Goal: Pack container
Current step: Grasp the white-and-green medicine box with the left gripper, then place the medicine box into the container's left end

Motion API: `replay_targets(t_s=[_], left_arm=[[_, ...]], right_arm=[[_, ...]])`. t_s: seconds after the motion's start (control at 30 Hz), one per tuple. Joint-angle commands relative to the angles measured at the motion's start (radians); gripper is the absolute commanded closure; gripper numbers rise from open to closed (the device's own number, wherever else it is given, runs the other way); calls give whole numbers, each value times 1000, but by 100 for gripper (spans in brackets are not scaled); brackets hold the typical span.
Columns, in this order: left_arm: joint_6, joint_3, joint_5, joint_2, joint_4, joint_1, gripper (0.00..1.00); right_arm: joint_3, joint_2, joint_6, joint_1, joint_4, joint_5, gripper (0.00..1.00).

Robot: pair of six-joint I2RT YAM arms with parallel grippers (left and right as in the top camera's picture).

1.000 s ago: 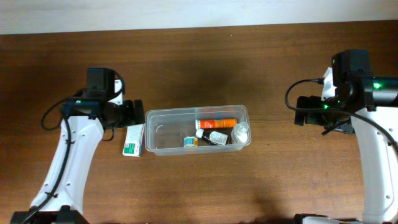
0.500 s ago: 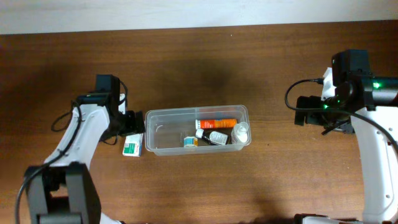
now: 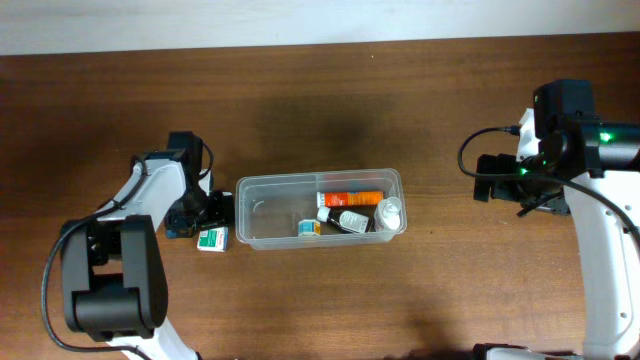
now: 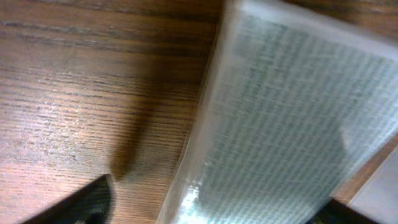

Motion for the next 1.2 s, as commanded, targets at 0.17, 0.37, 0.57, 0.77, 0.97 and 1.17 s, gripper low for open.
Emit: replay_targets(t_s=[0.17,0.37,0.57,0.77,0.97,1.17], left_arm=[[18,-2,14,3,3,-2,51],[18,45,15,-57,-26,-4,57],[42,98,15,-259,-48,-28,56],[282,102,52,-472,-5,-167,56],[495,93,52,-489,6,-371,59],[591,55,-3,-378,5,-484,60]], right_arm=[[0,4,0,-6,-2,-6,5],[0,4,0,-6,-2,-6,5],[0,4,0,-6,-1,-6,6],[0,4,0,-6,0,-6,6],[0,4,0,-6,-1,-6,5],[0,4,0,-6,-2,-6,5]])
